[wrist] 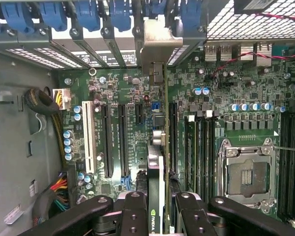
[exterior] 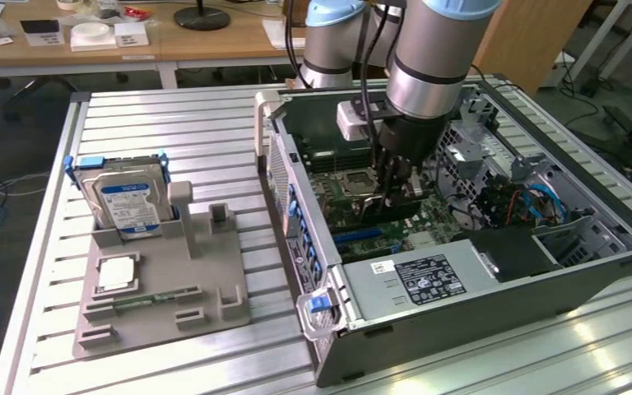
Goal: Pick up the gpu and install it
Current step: 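Insert the gpu into the slot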
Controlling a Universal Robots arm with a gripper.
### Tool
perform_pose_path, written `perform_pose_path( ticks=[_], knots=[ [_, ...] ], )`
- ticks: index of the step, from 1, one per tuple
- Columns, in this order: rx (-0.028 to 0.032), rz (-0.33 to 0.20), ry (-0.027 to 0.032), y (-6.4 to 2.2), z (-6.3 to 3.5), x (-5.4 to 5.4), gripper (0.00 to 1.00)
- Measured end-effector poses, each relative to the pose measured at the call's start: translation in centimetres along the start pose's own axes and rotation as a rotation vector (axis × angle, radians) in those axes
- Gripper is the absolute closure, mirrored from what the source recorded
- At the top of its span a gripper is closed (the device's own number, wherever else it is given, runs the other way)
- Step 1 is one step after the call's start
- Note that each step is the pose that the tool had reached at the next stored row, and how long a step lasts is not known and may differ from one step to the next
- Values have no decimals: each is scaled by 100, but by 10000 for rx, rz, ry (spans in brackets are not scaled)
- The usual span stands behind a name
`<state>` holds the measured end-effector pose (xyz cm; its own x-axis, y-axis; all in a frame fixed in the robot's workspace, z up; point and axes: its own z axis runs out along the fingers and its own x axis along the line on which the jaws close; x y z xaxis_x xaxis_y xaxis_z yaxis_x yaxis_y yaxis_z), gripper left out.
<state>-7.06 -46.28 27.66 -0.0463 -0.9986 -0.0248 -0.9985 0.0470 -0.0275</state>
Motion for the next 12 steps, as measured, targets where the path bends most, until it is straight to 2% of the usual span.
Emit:
perform_pose_path(
  ticks=[12],
  knots=[
    [6, -6, -2, 40, 0, 6, 73]
  ],
)
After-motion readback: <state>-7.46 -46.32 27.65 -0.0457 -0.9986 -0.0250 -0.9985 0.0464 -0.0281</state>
